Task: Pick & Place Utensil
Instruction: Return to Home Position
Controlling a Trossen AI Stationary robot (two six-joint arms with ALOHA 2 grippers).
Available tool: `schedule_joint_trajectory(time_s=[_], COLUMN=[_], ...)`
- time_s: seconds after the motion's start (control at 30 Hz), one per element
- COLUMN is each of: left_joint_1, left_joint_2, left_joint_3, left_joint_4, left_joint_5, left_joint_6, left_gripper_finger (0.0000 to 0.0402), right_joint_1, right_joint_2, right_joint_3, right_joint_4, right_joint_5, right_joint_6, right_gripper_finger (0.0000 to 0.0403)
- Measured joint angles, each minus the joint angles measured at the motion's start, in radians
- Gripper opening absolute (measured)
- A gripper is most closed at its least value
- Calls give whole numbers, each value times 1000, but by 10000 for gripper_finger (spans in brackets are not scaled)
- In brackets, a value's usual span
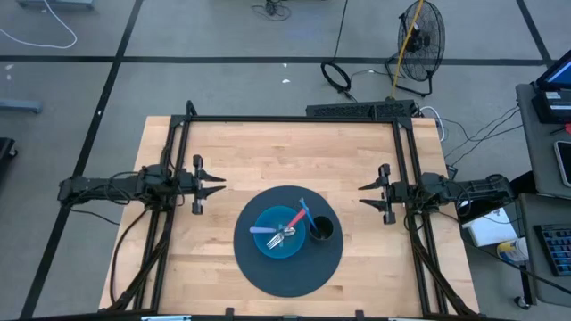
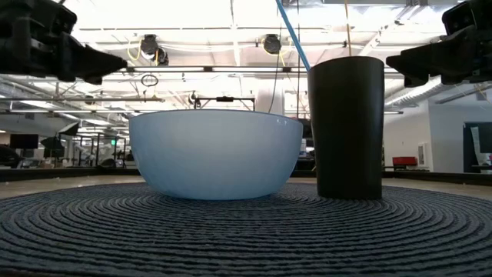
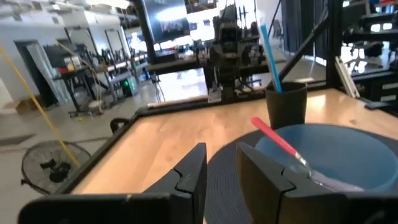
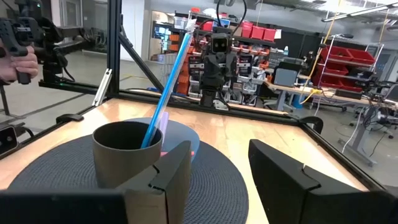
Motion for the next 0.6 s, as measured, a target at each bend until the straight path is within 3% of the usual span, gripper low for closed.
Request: schedule_joint_trajectory(time_s=[0.27,0.6], left_joint_1=[-97,-155], left_joint_2=[-164,-161], left_joint_3=[0,-11], left_joint_4=[-128,-103], left_joint_5=[-35,-83], left_joint_6=[28,77], left_gripper_finger=[93,93], right_joint_1=[0,0], right_joint_2=[0,0], right_joint_3=[0,0], right_joint_4=[0,1], right_joint_5=[0,2], right_joint_6=[-2,21], right_gripper_finger=[155,155])
